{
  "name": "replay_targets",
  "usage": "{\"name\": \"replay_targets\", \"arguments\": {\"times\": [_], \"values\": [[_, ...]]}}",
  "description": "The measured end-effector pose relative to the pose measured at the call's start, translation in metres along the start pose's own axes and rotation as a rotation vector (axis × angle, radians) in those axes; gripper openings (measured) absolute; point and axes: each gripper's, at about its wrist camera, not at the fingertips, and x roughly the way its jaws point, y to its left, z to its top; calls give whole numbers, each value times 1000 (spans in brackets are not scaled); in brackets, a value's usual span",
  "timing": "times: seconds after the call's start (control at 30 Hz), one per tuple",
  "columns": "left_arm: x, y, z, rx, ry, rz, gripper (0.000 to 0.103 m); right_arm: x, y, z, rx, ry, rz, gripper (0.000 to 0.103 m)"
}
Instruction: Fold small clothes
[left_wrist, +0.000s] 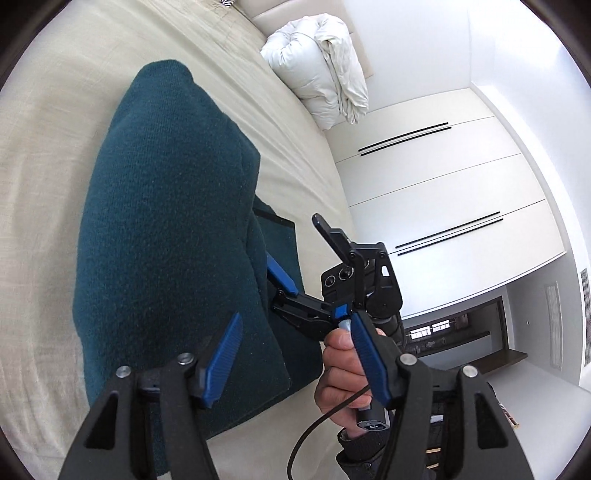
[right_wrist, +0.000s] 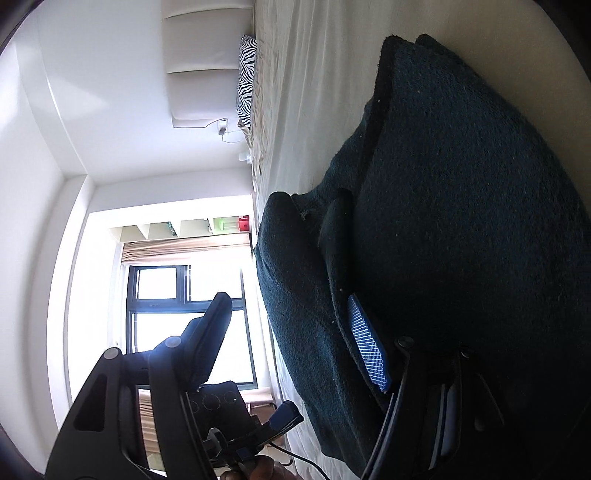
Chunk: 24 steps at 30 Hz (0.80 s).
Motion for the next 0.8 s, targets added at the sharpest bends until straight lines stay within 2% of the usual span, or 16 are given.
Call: {"name": "replay_targets", "arguments": {"times": [0.07, 0.2, 0.33, 0.47, 0.53, 0.63, 0.73, 0.8], "values": [[-5, 6, 14, 14, -20, 38, 64, 0, 3, 0, -24, 12, -19, 64], [-24, 22, 25, -12, -72, 28, 64, 17, 19, -7, -121, 73, -134, 64], [-30, 31, 26, -9, -110, 51, 64, 29, 26, -7, -184, 121, -221, 64], [-18, 40, 28, -8, -86, 63, 63, 39, 35, -10, -237, 139, -254, 65], [-10, 41, 27, -11, -71, 53, 63, 31, 39, -16, -276, 155, -293, 65], [0, 42, 28, -17, -44, 50, 62, 47, 55, -31, -331, 172, -362, 63], [9, 44, 28, -22, -28, 55, 62, 56, 65, -38, -397, 182, -437, 48], [11, 43, 28, -25, -32, 52, 62, 58, 66, -42, -434, 185, -507, 26]]}}
